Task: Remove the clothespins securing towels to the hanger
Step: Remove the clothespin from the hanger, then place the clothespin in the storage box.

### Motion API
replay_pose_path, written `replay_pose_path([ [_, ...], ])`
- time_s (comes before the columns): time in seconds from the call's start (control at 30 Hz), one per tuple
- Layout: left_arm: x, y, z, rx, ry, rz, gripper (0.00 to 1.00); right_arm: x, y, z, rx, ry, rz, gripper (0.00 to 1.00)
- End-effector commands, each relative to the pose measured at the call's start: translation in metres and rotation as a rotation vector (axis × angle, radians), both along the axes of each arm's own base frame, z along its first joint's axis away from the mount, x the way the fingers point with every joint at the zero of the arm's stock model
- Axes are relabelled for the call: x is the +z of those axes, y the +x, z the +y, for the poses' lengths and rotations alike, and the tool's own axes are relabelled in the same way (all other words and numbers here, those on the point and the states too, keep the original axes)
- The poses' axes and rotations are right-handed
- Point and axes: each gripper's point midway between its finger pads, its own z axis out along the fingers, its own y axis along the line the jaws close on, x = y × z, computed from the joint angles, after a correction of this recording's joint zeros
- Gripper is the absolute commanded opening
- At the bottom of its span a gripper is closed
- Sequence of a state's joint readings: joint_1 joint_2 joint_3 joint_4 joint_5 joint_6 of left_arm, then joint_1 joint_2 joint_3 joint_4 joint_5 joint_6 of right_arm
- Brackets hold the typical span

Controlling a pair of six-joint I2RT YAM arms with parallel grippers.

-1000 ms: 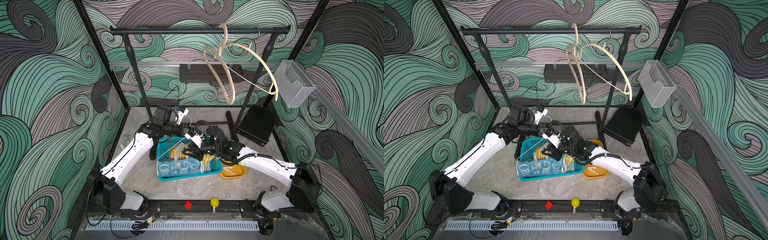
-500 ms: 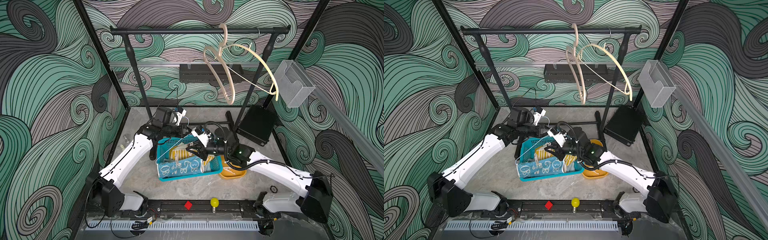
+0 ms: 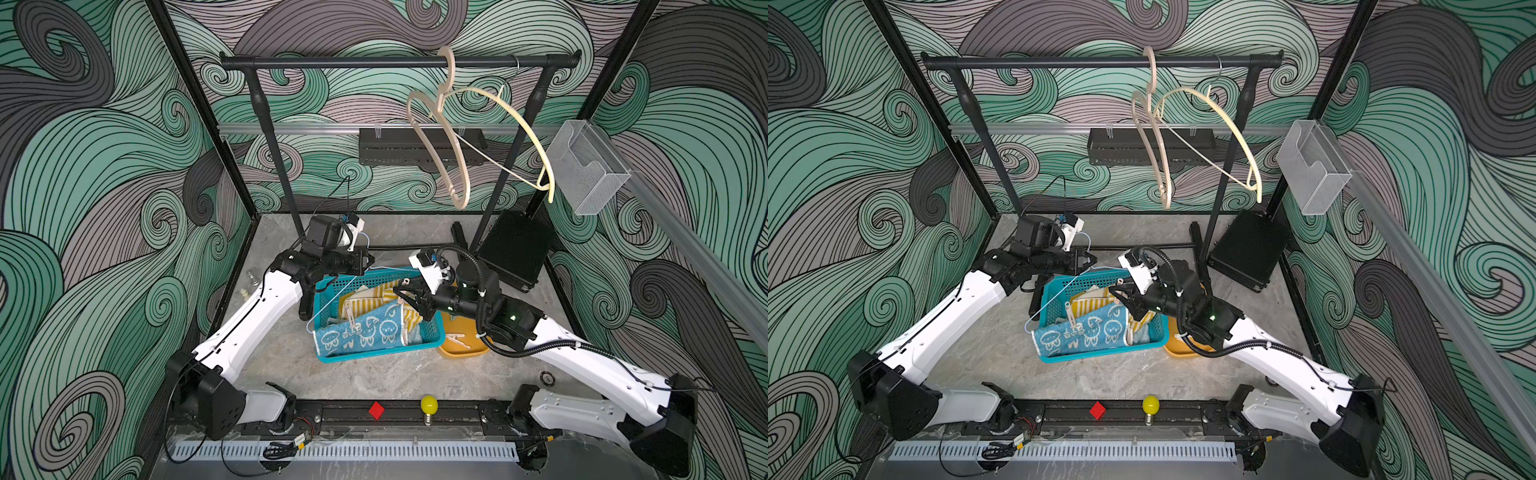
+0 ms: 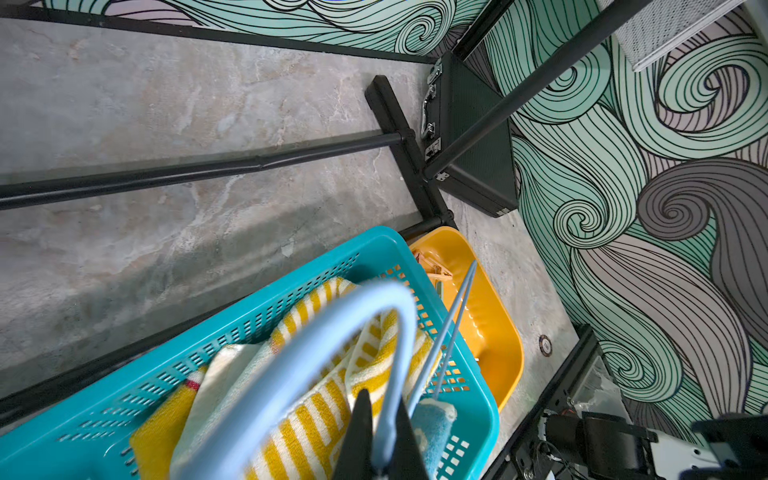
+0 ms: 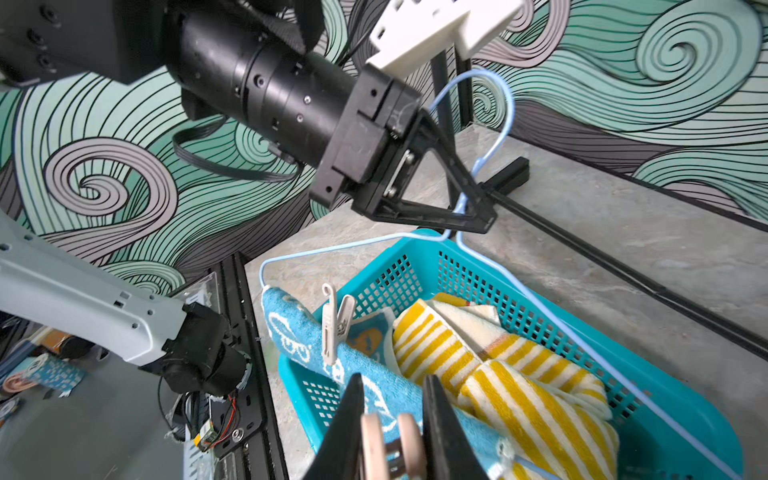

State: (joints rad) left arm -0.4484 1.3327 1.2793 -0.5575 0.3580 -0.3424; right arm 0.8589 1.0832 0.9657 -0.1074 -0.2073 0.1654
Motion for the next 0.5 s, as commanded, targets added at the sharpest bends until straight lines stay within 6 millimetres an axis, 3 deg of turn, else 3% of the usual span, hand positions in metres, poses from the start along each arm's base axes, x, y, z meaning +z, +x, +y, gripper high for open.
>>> replay_pose_path([
  [0.0, 0.001, -0.002, 0.007, 0.033, 0.011, -0.002, 0.0, 0.0, 0.008, -0.025, -0.116, -0.019, -0.002, 0.0],
  [0.3, 0.009, -0.003, 0.008, 0.047, -0.005, -0.025, 0.0, 0.008, 0.017, -0.095, -0.343, -0.011, 0.001, 0.0],
  [0.47, 0.016, -0.005, 0.01, 0.05, -0.007, -0.033, 0.0, -0.008, 0.024, -0.14, -0.509, -0.047, 0.057, 0.0],
])
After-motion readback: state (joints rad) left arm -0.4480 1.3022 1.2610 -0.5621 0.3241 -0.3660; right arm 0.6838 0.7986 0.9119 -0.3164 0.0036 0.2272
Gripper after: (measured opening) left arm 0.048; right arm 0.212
